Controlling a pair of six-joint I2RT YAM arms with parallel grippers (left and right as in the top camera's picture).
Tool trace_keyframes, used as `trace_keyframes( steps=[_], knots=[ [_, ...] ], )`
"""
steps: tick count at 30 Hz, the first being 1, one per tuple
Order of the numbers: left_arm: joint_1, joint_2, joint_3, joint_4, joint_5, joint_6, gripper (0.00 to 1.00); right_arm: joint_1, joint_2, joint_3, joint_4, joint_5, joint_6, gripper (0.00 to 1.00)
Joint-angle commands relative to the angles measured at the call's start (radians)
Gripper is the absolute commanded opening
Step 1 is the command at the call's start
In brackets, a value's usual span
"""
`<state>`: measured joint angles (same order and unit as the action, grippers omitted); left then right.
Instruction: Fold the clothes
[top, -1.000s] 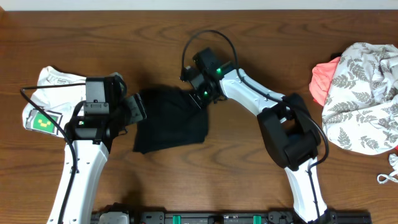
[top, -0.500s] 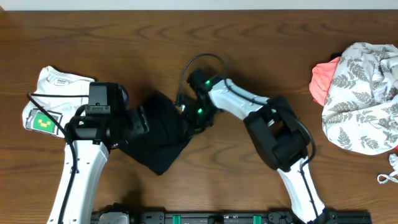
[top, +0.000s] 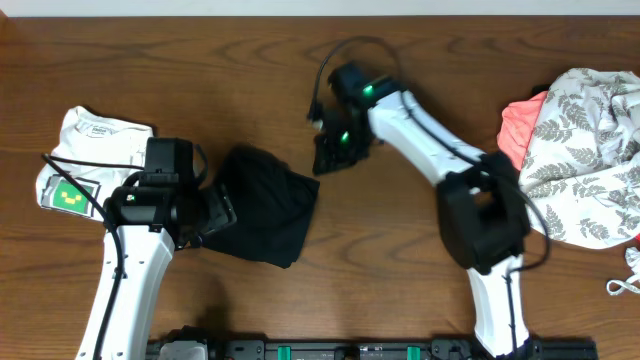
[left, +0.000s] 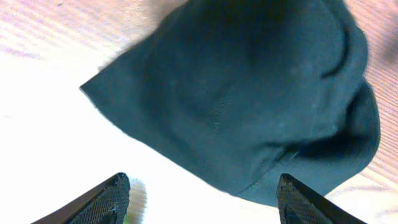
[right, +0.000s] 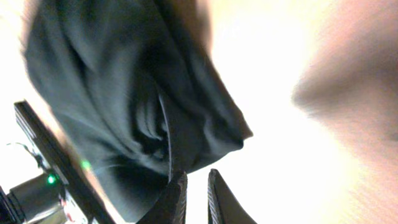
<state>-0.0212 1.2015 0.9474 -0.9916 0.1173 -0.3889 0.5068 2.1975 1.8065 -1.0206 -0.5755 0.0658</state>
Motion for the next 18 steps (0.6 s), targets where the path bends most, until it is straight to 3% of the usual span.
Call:
trace_keyframes(
  steps=[1, 9, 18],
  knots=[
    [0.005, 0.0, 0.01, -0.021, -0.078, -0.107, 0.77, 0.031, -0.064, 0.026, -0.005, 0.009, -0.074, 0.12],
    [0.005, 0.0, 0.01, -0.074, -0.083, -0.201, 0.77, 0.16, -0.043, 0.024, 0.044, 0.01, -0.214, 0.12],
    [0.005, 0.0, 0.01, -0.074, -0.085, -0.219, 0.77, 0.265, 0.083, 0.024, 0.121, 0.056, -0.19, 0.12]
  ],
)
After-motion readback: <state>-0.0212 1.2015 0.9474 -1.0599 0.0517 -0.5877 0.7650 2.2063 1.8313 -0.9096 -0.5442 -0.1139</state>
